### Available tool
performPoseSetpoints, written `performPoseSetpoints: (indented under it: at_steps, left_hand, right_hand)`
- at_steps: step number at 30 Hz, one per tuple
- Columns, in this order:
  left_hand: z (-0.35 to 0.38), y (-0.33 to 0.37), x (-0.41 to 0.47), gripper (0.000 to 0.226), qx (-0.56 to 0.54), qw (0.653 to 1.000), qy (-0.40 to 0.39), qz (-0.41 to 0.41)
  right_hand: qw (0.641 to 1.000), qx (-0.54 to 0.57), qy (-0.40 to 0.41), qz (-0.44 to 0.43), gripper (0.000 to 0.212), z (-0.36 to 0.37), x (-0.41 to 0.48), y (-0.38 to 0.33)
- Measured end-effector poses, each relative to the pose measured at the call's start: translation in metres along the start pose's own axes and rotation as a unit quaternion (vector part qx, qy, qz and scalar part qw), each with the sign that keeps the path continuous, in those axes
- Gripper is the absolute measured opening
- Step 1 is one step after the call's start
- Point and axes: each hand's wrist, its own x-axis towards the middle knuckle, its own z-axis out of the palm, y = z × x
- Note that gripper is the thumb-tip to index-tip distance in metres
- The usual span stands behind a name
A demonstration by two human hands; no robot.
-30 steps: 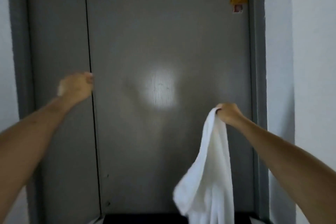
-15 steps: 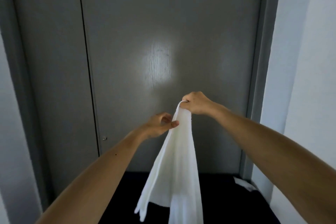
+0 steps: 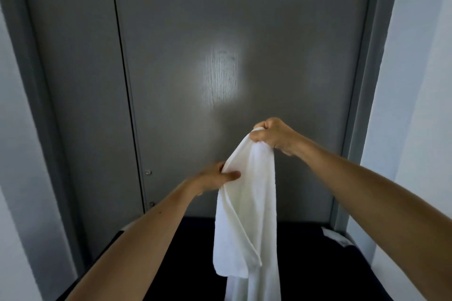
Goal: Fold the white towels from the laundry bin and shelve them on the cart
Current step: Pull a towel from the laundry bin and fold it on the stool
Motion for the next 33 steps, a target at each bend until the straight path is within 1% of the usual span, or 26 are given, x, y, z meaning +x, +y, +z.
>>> performPoseSetpoints:
  at_steps: [2,5,9,11,13,15,17,18,19,21,22,24,25,26,27,28,29,31,33]
  left_hand:
    - [0.011,-0.017,-0.004,0.038,0.003,1.0,-0.014,-0.024]
    - [0.023,-0.039,-0.008,0.037,-0.005,0.999,-0.011,-0.044]
    - [0.015,-0.058,-0.012,0.022,0.06,0.997,-0.007,-0.054]
    - [0.01,-0.064,-0.011,0.027,0.116,0.992,0.003,-0.05]
    - [0.003,-0.058,-0.011,0.034,0.167,0.984,0.037,-0.038]
    - [-0.009,-0.043,-0.007,0.036,0.192,0.975,0.113,-0.012]
    - [-0.023,-0.027,-0.003,0.037,0.177,0.964,0.197,0.026]
    - [-0.028,-0.024,-0.002,0.037,0.169,0.96,0.218,0.036]
    - [-0.03,-0.025,-0.004,0.037,0.172,0.961,0.212,0.036]
    - [-0.029,-0.037,-0.013,0.037,0.211,0.967,0.142,0.008]
    - [-0.029,-0.047,-0.018,0.04,0.232,0.967,0.105,-0.013]
    - [-0.031,-0.067,-0.025,0.07,0.269,0.96,0.03,-0.067]
    - [-0.03,-0.074,-0.028,0.079,0.287,0.953,-0.011,-0.093]
    - [-0.026,-0.077,-0.031,0.077,0.298,0.947,-0.049,-0.112]
    - [-0.019,-0.075,-0.034,0.07,0.294,0.946,-0.076,-0.116]
    - [-0.011,-0.069,-0.034,0.062,0.269,0.954,-0.085,-0.098]
    - [-0.001,-0.06,-0.035,0.055,0.228,0.968,-0.078,-0.064]
    - [0.02,-0.043,-0.032,0.049,0.144,0.989,-0.033,-0.022]
    - [0.034,-0.034,-0.028,0.039,0.083,0.996,0.024,-0.019]
  right_hand:
    - [1.0,0.008,-0.004,0.007,0.028,-0.002,-0.001,0.004]
    - [0.999,-0.014,-0.019,0.021,0.028,-0.008,-0.005,0.016]
    - [0.994,-0.088,-0.04,0.059,0.02,-0.014,-0.015,0.039]
    - [0.989,-0.115,-0.054,0.077,0.023,-0.015,-0.022,0.051]
    - [0.984,-0.15,-0.057,0.083,0.027,-0.017,-0.026,0.057]
    - [0.983,-0.165,-0.034,0.068,0.027,-0.02,-0.022,0.055]
    - [0.989,-0.146,0.014,0.031,0.029,-0.024,-0.015,0.047]
    - [0.992,-0.125,0.032,0.016,0.03,-0.025,-0.013,0.045]
    - [0.994,-0.107,0.035,0.009,0.029,-0.025,-0.013,0.044]
    - [0.993,-0.116,0.008,0.015,0.026,-0.018,-0.019,0.055]
    - [0.992,-0.127,-0.008,0.026,0.025,-0.011,-0.023,0.065]
    - [0.991,-0.124,-0.019,0.045,0.026,0.005,-0.032,0.081]
    - [0.992,-0.118,-0.014,0.046,0.026,0.013,-0.035,0.084]
    - [0.992,-0.117,-0.009,0.04,0.027,0.021,-0.036,0.083]
    - [0.993,-0.118,-0.009,0.028,0.028,0.03,-0.037,0.079]
    - [0.993,-0.117,-0.017,0.014,0.029,0.04,-0.038,0.072]
    - [0.993,-0.111,-0.03,-0.004,0.03,0.05,-0.037,0.063]
    - [0.993,-0.104,-0.047,-0.044,0.027,0.069,-0.036,0.044]
    - [0.994,-0.083,-0.03,-0.067,0.024,0.083,-0.038,0.03]
